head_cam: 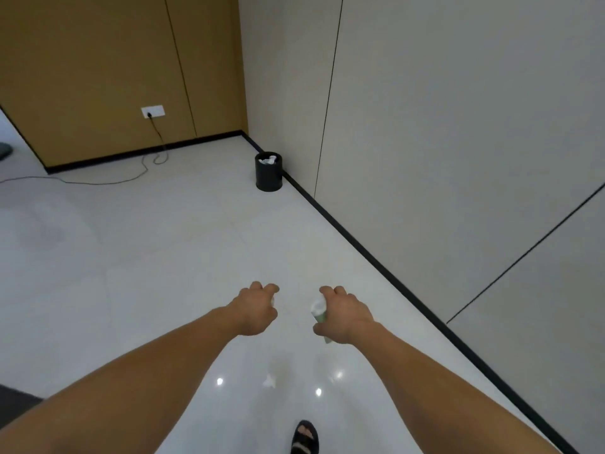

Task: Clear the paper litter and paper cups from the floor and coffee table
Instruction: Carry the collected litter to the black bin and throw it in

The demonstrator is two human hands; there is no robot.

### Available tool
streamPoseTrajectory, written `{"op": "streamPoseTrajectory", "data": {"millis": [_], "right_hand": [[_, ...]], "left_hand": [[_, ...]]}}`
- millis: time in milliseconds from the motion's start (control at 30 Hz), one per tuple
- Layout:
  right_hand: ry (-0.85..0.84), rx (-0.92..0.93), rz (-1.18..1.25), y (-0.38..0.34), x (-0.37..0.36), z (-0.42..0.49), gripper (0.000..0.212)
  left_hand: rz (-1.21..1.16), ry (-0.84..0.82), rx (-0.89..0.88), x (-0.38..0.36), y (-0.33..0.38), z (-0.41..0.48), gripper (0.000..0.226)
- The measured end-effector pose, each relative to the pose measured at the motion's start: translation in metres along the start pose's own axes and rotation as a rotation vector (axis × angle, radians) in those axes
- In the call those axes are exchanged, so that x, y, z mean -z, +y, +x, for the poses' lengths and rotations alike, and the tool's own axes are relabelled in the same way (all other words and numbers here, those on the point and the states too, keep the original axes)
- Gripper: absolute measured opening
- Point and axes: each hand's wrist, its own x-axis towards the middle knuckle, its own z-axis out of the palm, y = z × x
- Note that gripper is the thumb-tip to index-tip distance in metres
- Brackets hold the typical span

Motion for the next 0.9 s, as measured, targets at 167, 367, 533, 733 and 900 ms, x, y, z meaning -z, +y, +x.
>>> {"op": "streamPoseTrajectory", "data": {"millis": [167, 367, 533, 733, 900], "right_hand": [[-0.006, 0.080, -0.046, -0.024, 0.070, 0.121, 0.082], [-0.011, 0.108, -0.091, -0.054, 0.127, 0.276, 0.084], [-0.009, 0.063, -0.082, -0.083, 0.181, 0.405, 0.082], [0.004, 0.038, -0.037, -0.109, 0.239, 0.537, 0.084], [-0.026, 0.023, -0.037, -0.107, 0.274, 0.664, 0.085]], "left_hand": [[-0.058, 0.033, 0.072, 0.079, -0.026, 0.096, 0.055], [-0.080, 0.041, 0.099, 0.155, -0.074, 0.233, 0.054], [-0.140, 0.078, 0.064, 0.241, -0.111, 0.354, 0.054], [-0.097, 0.057, 0.029, 0.331, -0.141, 0.478, 0.055], [-0.071, 0.009, 0.035, 0.382, -0.162, 0.596, 0.056]]}}
